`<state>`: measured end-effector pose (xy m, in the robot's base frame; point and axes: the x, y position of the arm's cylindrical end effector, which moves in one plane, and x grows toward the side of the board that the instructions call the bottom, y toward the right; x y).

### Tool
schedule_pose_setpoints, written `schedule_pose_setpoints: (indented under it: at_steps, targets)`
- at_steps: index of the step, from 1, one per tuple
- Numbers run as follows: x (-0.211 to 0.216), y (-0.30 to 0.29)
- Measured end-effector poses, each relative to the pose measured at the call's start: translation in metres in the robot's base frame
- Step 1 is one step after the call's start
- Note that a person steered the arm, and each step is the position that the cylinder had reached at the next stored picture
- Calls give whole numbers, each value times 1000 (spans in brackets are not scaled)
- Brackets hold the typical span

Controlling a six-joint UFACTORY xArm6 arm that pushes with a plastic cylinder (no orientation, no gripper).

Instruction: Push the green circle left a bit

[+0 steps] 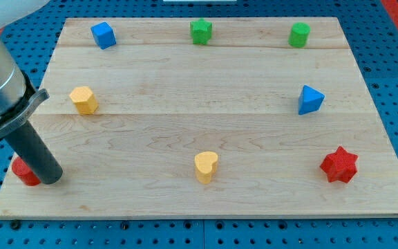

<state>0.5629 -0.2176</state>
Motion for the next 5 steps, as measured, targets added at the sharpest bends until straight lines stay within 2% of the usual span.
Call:
schedule_pose_setpoints:
  at_steps: [3,4,5]
  targets:
    - [-6,1]
    - [-58,78]
    - [-107,198]
